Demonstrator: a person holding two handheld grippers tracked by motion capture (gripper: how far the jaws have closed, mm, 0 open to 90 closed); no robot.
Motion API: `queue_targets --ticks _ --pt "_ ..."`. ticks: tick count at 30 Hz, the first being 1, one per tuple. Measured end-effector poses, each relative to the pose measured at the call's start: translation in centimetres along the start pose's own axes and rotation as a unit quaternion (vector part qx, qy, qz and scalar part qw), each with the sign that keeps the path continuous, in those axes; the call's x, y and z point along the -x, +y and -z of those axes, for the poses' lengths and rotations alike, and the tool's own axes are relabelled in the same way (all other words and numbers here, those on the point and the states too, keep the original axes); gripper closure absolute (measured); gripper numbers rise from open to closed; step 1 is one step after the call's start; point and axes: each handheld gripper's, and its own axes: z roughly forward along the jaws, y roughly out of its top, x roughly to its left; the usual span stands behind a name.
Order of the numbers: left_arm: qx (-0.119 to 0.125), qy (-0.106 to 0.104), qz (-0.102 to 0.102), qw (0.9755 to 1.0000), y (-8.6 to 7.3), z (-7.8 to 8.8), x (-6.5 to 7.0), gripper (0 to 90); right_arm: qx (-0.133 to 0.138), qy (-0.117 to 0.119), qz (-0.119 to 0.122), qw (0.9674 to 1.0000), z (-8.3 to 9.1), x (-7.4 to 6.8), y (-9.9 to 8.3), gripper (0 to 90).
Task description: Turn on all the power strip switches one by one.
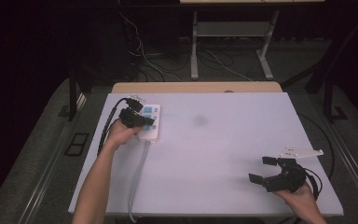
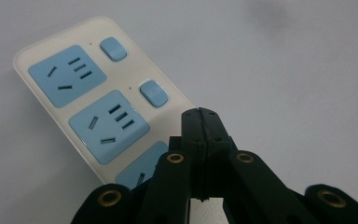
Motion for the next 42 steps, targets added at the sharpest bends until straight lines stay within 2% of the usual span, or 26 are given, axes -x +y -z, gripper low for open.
queue_targets --ticks 7,12,19,31,42 --pt "0.001 0.002 0.003 1.0000 0.7 0.2 -0.5 89.1 -0.006 0.002 0.002 1.0000 -0.4 -0.1 0.1 0.5" --pt "0.016 0.003 0.013 0.9998 1.1 0.5 -0.9 89.1 -0.005 0.002 0.000 1.0000 -0.4 -0.1 0.1 0.5" --pt "0.022 0.012 0.016 0.9996 1.6 0.7 -1.3 89.1 -0.006 0.002 0.000 1.0000 -0.5 -0.2 0.1 0.5" --pt "0.030 0.017 0.036 0.9988 1.9 -0.6 -1.8 89.1 -0.007 0.003 0.001 1.0000 -0.5 -0.2 0.1 0.5" --pt "0.027 0.021 0.034 0.9988 1.8 -1.6 -1.7 89.1 -0.008 0.003 0.002 1.0000 -0.6 -0.2 0.1 0.5"
